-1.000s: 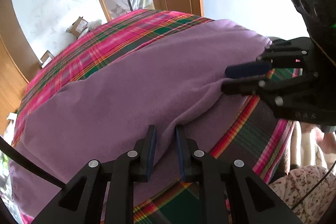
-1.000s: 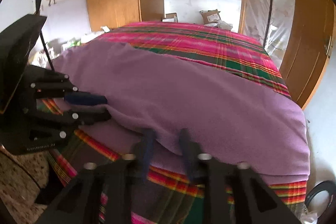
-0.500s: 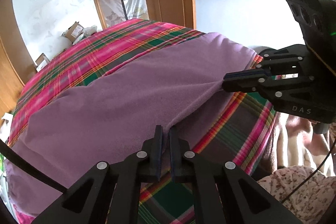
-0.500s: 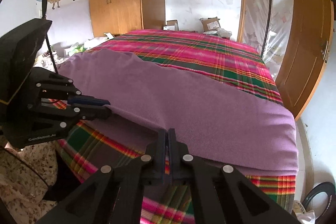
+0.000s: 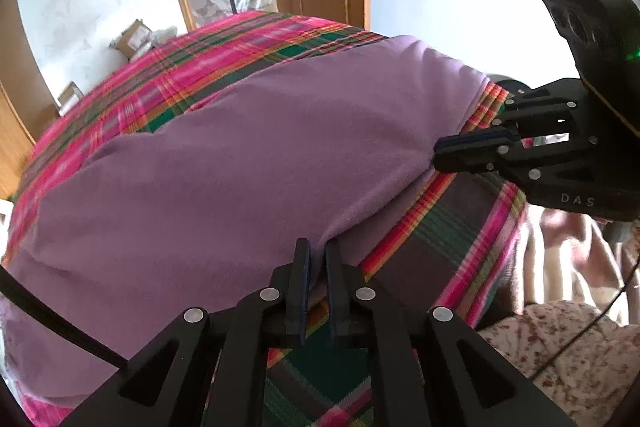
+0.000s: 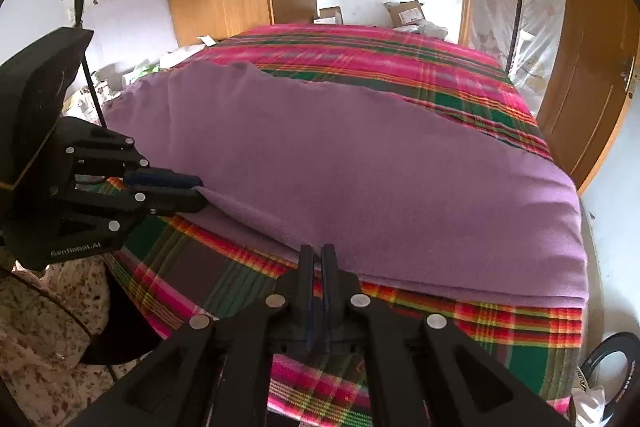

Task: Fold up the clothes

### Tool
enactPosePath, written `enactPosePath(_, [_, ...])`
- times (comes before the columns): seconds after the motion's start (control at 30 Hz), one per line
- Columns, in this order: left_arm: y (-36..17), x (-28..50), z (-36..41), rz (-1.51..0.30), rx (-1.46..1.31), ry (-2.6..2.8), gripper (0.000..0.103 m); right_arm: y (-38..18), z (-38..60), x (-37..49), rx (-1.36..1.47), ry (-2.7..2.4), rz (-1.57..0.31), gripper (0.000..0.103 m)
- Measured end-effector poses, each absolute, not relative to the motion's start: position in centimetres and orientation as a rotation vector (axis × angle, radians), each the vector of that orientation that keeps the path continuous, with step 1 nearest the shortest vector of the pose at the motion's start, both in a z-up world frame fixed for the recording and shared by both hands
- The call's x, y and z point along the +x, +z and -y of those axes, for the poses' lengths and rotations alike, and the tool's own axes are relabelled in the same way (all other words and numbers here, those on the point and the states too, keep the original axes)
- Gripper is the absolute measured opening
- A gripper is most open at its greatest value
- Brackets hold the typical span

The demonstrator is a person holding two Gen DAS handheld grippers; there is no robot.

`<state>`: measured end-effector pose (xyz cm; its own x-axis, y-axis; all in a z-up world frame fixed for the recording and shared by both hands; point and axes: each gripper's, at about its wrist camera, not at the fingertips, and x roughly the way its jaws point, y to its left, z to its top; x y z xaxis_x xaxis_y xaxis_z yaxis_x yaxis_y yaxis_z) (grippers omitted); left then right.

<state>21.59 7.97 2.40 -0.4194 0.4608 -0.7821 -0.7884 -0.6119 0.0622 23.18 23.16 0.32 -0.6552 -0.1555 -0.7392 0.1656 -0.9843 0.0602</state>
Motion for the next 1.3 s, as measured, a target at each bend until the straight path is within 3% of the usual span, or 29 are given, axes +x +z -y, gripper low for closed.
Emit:
enactPosePath(0.33, [4.0, 20.2, -2.8, -0.463, -0.979, 2.130, 0.009, 3.0, -22.7, 21.4, 1.126, -2.665, 0.039, 0.005])
enactPosePath(0.6, [3.5, 16.9, 0.3, -0.400, -1.040, 2.235, 0.009, -0.3, -19.6, 17.3, 1.234, -2.579, -0.008, 0.006])
enactPosePath(0.8, [3.4, 15.0, 2.8, -0.357, -1.061, 2.292, 0.009, 0.8, -19.7, 16.6, 1.219, -2.586, -0.048, 0.007])
enactPosePath(1.13, [5.9, 9.3, 5.9, -0.317, -0.985, 2.431, 0.009, 3.1, -19.2, 9.1, 1.108, -2.570, 0.064, 0.007])
enactPosePath(1.3, [6.8, 6.0, 8.1, -0.272, -0.977, 2.465, 0.009, 3.6, -19.3, 3.4, 1.120, -2.476, 0.231, 0.022])
